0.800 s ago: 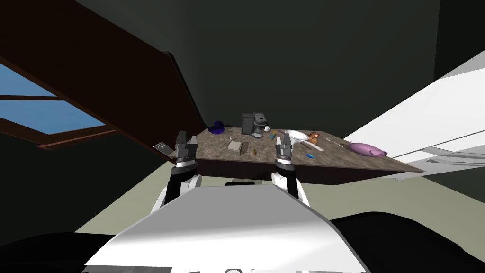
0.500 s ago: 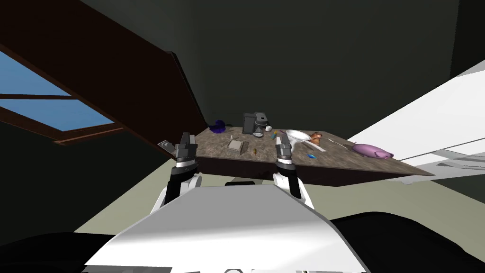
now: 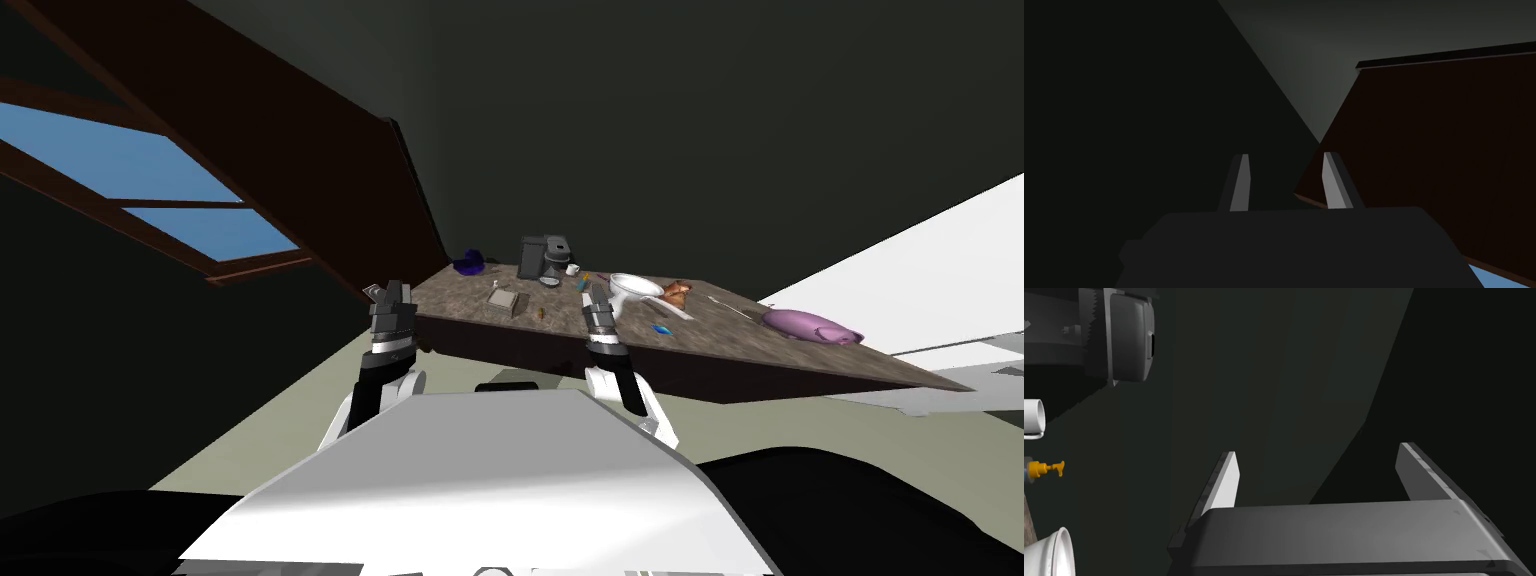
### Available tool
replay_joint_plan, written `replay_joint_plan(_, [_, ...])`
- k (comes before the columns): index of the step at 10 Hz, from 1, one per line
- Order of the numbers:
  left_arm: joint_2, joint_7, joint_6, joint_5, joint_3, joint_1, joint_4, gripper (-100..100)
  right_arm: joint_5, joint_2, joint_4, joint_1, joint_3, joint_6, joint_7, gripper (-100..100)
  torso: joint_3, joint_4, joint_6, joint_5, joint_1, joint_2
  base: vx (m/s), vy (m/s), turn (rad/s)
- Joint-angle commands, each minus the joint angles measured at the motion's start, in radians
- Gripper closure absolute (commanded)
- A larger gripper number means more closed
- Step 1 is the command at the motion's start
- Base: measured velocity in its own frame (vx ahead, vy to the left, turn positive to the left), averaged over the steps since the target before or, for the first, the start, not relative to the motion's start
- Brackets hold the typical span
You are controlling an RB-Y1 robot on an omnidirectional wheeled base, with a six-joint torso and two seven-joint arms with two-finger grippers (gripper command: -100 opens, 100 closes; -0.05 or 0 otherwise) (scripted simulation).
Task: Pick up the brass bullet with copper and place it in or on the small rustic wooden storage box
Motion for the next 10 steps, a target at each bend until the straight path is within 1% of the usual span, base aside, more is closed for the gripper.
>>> replay_joint_plan(1, [0.0,0.0,0.0,0.0,0.0,0.0,0.0,0,-0.006,-0.031,0.003,0.01,-0.007,0.05,-0.021,-100,0.0,0.0,0.0,0.0,0.0,0.0,-0.178,-0.012,0.152])
replay_joint_plan(4, [0.0,0.0,0.0,0.0,0.0,0.0,0.0,0,-0.024,-0.111,0.025,0.019,-0.026,0.158,-0.064,-100,0.0,0.0,0.0,0.0,0.0,-0.001,-0.143,0.001,0.196])
replay_joint_plan(5, [0.0,0.0,0.0,0.0,0.0,0.0,0.0,0,-0.024,-0.111,0.025,0.019,-0.026,0.163,-0.064,-100,-0.001,0.0,0.0,0.0,0.0,-0.002,-0.083,0.016,0.048])
replay_joint_plan(6, [0.0,0.0,0.0,0.0,0.0,0.0,0.0,0,-0.03,-0.142,0.035,0.022,-0.031,0.2,-0.077,-100,-0.002,-0.001,0.0,0.0,0.001,-0.004,-0.076,0.031,0.159])
replay_joint_plan(7, [0.0,0.0,0.0,0.0,0.0,0.0,0.0,0,-0.036,-0.175,0.046,0.025,-0.034,0.227,-0.09,-100,-0.003,-0.001,0.0,0.0,0.002,-0.006,-0.091,0.028,0.21])
replay_joint_plan(9, [0.0,0.0,0.0,0.0,0.0,0.0,0.0,0,-0.048,-0.239,0.071,0.034,-0.037,0.307,-0.115,-100,-0.002,-0.001,0.0,0.0,0.002,-0.004,-0.115,0.041,0.198])
replay_joint_plan(10, [0.0,0.0,0.0,0.0,0.0,0.0,0.0,0,-0.048,-0.249,0.071,0.034,-0.037,0.314,-0.115,-100,-0.002,-0.001,0.0,0.0,0.002,-0.004,-0.064,0.029,0.054])
